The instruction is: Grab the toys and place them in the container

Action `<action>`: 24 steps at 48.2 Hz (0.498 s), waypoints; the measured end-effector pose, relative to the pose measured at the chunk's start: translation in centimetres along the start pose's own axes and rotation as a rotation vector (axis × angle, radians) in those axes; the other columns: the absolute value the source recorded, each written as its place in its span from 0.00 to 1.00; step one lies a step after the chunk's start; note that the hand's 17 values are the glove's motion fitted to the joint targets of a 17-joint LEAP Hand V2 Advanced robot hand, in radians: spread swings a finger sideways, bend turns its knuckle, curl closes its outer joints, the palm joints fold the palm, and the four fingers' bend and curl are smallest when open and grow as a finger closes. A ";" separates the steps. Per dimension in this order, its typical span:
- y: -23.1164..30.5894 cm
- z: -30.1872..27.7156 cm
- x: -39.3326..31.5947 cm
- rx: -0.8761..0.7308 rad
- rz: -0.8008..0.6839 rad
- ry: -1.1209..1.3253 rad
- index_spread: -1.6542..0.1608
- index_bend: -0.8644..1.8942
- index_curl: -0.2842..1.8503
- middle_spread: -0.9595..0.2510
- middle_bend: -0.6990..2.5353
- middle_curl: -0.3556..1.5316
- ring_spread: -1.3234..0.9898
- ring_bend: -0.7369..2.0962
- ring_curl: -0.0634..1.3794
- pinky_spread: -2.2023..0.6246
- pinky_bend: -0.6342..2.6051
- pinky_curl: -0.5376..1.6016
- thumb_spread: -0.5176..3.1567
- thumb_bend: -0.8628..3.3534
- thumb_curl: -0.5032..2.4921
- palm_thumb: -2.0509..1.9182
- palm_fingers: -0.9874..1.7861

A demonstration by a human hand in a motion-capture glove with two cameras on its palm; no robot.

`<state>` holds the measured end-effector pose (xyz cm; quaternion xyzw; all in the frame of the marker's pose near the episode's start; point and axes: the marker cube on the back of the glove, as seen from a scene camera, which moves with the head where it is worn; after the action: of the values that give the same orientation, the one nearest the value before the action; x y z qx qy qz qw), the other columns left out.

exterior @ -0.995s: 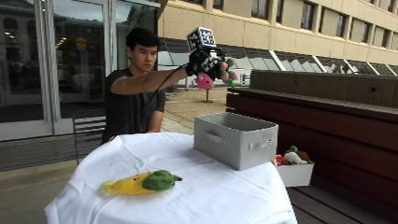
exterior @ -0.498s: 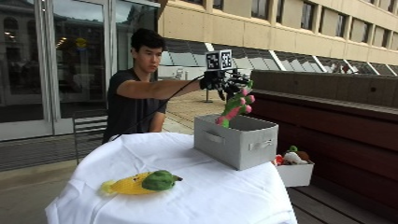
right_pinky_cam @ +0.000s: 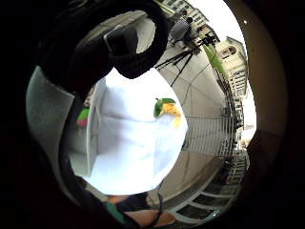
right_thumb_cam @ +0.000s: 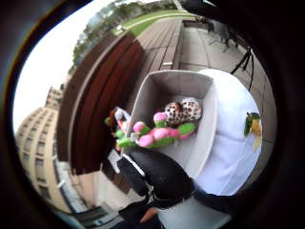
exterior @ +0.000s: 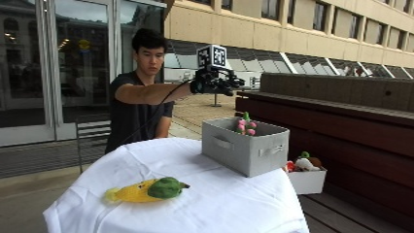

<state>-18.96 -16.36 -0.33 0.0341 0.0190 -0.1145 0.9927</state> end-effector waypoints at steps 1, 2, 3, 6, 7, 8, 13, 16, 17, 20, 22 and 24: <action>-0.2 0.2 1.3 -0.002 0.009 0.005 0.73 0.37 0.23 0.79 0.33 0.43 0.56 0.54 0.22 0.78 0.59 0.44 0.37 0.18 0.28 0.48 0.33; -0.4 0.5 2.7 -0.006 0.017 0.007 0.73 0.37 0.23 0.79 0.33 0.43 0.56 0.54 0.22 0.78 0.58 0.44 0.37 0.18 0.27 0.48 0.33; -0.6 0.7 3.9 -0.010 0.025 0.008 0.73 0.37 0.23 0.78 0.33 0.43 0.56 0.54 0.22 0.78 0.58 0.44 0.37 0.18 0.27 0.48 0.33; -0.8 1.7 7.9 -0.020 0.062 0.016 0.72 0.37 0.24 0.78 0.32 0.43 0.56 0.53 0.21 0.79 0.58 0.43 0.38 0.18 0.27 0.48 0.33; -0.9 2.2 9.7 -0.025 0.078 0.020 0.72 0.37 0.24 0.78 0.32 0.43 0.56 0.53 0.21 0.79 0.58 0.43 0.38 0.18 0.26 0.48 0.33; -1.0 2.7 11.5 -0.030 0.094 0.025 0.72 0.37 0.24 0.77 0.32 0.43 0.56 0.52 0.21 0.79 0.58 0.43 0.38 0.18 0.26 0.48 0.33; -1.3 5.6 18.4 -0.053 0.165 0.034 0.73 0.36 0.24 0.77 0.32 0.42 0.56 0.51 0.20 0.79 0.57 0.43 0.38 0.18 0.26 0.49 0.32; -1.3 7.4 21.6 -0.078 0.196 0.039 0.73 0.35 0.23 0.77 0.31 0.42 0.56 0.50 0.20 0.80 0.57 0.43 0.38 0.18 0.25 0.49 0.32; -1.3 8.1 22.6 -0.087 0.204 0.040 0.73 0.35 0.23 0.76 0.31 0.42 0.56 0.50 0.20 0.80 0.57 0.42 0.38 0.18 0.25 0.49 0.32; -1.2 10.1 25.3 -0.119 0.228 0.037 0.73 0.34 0.23 0.76 0.31 0.42 0.56 0.50 0.20 0.80 0.57 0.42 0.38 0.18 0.25 0.49 0.31; -1.1 11.8 27.1 -0.149 0.246 0.027 0.74 0.33 0.22 0.76 0.31 0.42 0.56 0.50 0.20 0.80 0.57 0.42 0.38 0.18 0.25 0.49 0.30; -1.0 13.6 28.9 -0.173 0.267 0.020 0.74 0.33 0.22 0.76 0.31 0.42 0.56 0.50 0.20 0.80 0.57 0.42 0.38 0.18 0.25 0.49 0.30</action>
<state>9.32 -24.81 11.81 -0.0480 0.0340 0.0208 0.9981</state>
